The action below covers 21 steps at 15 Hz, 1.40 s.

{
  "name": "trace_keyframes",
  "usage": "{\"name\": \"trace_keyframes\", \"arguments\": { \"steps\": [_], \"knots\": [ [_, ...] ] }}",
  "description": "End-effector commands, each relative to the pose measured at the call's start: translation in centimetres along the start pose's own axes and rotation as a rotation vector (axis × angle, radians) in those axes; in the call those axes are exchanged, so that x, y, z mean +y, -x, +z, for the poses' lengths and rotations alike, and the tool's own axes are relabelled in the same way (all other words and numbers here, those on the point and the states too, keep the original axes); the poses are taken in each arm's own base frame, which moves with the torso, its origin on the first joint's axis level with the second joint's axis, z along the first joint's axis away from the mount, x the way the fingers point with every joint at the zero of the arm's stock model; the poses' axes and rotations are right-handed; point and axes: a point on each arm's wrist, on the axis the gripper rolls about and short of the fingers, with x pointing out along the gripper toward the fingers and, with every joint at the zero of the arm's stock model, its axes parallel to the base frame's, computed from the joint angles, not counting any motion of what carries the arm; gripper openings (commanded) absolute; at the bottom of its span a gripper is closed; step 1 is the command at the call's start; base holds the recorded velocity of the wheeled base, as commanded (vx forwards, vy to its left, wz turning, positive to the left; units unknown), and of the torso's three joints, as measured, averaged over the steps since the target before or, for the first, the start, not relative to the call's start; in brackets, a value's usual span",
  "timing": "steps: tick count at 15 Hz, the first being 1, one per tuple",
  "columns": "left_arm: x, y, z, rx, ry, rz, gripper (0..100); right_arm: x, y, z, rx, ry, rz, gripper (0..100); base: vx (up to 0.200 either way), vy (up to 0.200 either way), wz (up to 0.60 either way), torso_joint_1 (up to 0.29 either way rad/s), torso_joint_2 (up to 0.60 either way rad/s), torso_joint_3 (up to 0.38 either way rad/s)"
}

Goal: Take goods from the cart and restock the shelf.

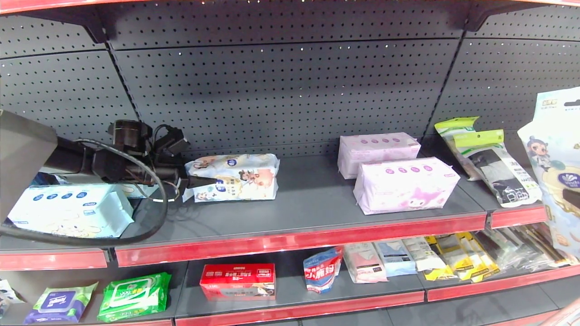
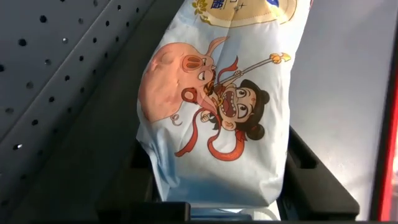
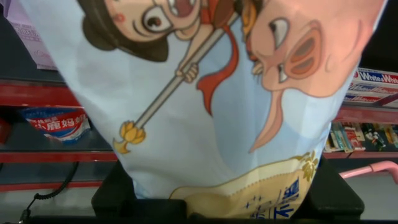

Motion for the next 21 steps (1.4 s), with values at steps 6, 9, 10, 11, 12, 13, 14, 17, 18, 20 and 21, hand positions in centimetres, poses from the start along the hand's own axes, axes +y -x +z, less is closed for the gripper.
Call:
{"name": "trace_keyframes", "arguments": {
  "steps": [6, 9, 10, 11, 12, 13, 14, 17, 18, 20, 21],
  "knots": [
    [-2.4, 3.2, 0.6, 0.009, 0.023, 0.01, 0, 0.0, -0.2, 0.0, 0.007, 0.001, 0.004, 0, 0.0, 0.0, 0.0, 0.0, 0.0, 0.0],
    [-3.5, 3.9, 0.4, 0.017, 0.045, 0.009, 0, 0.0, -0.2, -0.1, 0.008, 0.001, 0.004, 0, 0.0, 0.0, 0.0, 0.0, 0.0, 0.0],
    [-4.1, 4.1, 0.2, 0.023, 0.058, 0.001, 0, 0.0, -0.2, -0.1, 0.008, -0.001, 0.004, 0, 0.0, 0.0, 0.0, 0.0, 0.0, 0.0],
    [-4.7, 4.1, -0.3, 0.029, 0.076, -0.014, 0, 0.0, -0.3, -0.1, 0.009, -0.001, 0.005, 0, 0.0, 0.0, 0.0, 0.0, 0.0, 0.0],
    [-4.9, 4.1, -0.6, 0.032, 0.078, -0.017, 0, 0.0, -0.3, -0.1, 0.009, -0.001, 0.005, 0, 0.0, 0.0, 0.0, 0.0, 0.0, 0.0],
    [-5.1, 4.0, -0.9, 0.024, 0.068, -0.009, 0, 0.0, -0.4, 0.0, 0.011, 0.001, 0.005, 0, 0.0, 0.0, 0.0, 0.0, 0.0, 0.0],
    [-5.2, 3.9, -1.1, 0.013, 0.062, 0.0, 0, -0.1, -0.4, 0.0, 0.012, 0.0, 0.006, 0, 0.0, 0.0, 0.0, 0.0, 0.0, 0.0],
    [-5.9, 3.7, -1.6, 0.001, 0.082, -0.007, 0, -0.1, -0.4, 0.1, 0.009, -0.001, 0.005, 0, 0.0, 0.0, 0.0, 0.0, 0.0, 0.0],
    [-6.0, 3.8, -1.7, -0.002, 0.083, -0.011, 0, -0.1, -0.4, 0.0, 0.011, -0.001, 0.005, 0, 0.0, 0.0, 0.0, 0.0, 0.0, 0.0],
    [-6.7, 3.8, -2.2, -0.01, 0.092, -0.029, 0, 0.0, -0.4, 0.0, 0.012, -0.001, 0.006, 0, 0.0, 0.0, 0.0, 0.0, 0.0, 0.0],
    [-6.7, 3.8, -2.1, -0.014, 0.088, -0.029, 0, 0.0, -0.4, -0.1, 0.012, -0.001, 0.006, 0, 0.0, 0.0, 0.0, 0.0, 0.0, 0.0]
  ]
}}
